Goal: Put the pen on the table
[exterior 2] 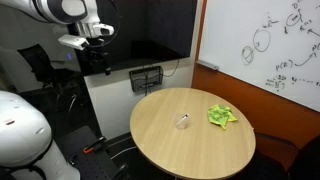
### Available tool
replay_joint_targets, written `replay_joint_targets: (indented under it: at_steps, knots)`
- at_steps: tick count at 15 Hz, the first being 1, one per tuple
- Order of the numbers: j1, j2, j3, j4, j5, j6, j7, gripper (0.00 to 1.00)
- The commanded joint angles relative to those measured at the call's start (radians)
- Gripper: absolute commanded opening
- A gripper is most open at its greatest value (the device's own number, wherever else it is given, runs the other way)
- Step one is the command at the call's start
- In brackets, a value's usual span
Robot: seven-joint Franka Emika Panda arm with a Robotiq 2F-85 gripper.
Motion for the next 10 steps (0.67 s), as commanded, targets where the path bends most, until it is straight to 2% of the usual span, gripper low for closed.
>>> replay_joint_targets:
  at_steps: [1,3,6,10]
  knots:
    - [0.0,0.0,0.0,0.002,0.0,-0.003,0.0,1.0]
    - [0.0,0.0,0.0,0.002,0.0,-0.003,0.0,1.0]
    - [-0.076,0.055,0.035,0.013,-0.016,0.094,0.149,1.0]
    - [-0.188,0.253,0.063,0.042,-0.062,0.37,0.306,1.0]
